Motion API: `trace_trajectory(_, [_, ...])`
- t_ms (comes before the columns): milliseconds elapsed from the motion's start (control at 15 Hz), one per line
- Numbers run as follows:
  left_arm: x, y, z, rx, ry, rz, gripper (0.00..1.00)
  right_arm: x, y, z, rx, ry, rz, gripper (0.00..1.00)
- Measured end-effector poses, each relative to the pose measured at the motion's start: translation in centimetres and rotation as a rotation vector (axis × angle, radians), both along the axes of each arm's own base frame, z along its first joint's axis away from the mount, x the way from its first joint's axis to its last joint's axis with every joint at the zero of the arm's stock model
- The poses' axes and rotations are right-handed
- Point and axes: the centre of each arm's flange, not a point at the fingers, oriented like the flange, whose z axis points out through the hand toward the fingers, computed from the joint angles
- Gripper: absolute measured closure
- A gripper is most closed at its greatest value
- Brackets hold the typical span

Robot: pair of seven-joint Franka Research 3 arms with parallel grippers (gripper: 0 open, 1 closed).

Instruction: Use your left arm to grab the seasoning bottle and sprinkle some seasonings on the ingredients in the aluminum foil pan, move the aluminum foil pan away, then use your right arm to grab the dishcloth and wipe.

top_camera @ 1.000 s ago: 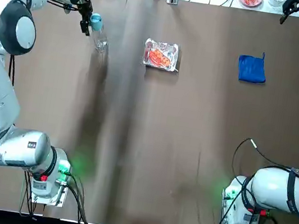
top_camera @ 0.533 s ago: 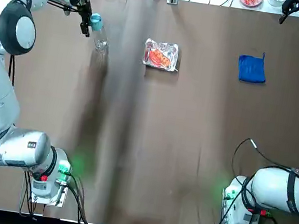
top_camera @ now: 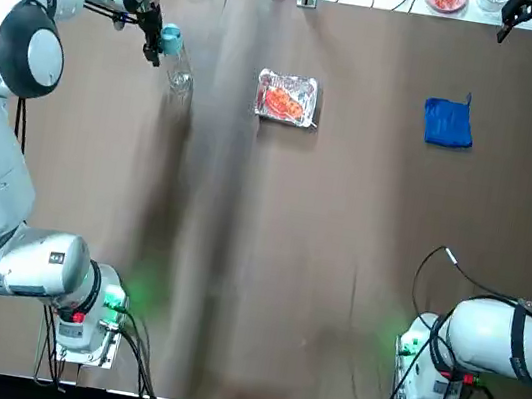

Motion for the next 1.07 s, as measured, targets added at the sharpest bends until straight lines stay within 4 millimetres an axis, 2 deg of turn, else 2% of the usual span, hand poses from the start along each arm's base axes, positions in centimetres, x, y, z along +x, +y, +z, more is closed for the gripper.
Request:
trace_trajectory(67, [0.0, 0.0, 0.0, 0.0, 0.0, 0.0, 0.55, 0.0, 0.0, 0.0, 0.0, 0.0, 0.0, 0.0])
trace_trajectory(267, [0.0, 0.1, 0.0, 0.0, 0.0, 0.001, 0.58, 0.0, 0.0, 0.0, 0.0, -0.001, 0.0, 0.0])
trace_trajectory(467, [0.0, 0.1, 0.1, 0.0, -0.002, 0.002, 0.76, 0.0, 0.0, 0.1, 0.0, -0.004, 0.0, 0.0])
trace_trajectory(800, [0.1, -0.1, 0.7, 0.0, -0.013, 0.009, 0.77, 0.0, 0.1, 0.1, 0.014, -0.005, -0.001, 0.0])
trace_trajectory(933, [0.3, -0.5, 1.9, -0.001, -0.032, 0.003, 0.77, 0.0, 0.2, 0.1, 0.019, -0.004, -0.001, 0.0])
trace_trajectory(1067, [0.3, -1.3, 3.8, -0.001, -0.055, -0.009, 0.77, 0.0, 0.2, 0.1, 0.021, -0.004, -0.001, 0.0])
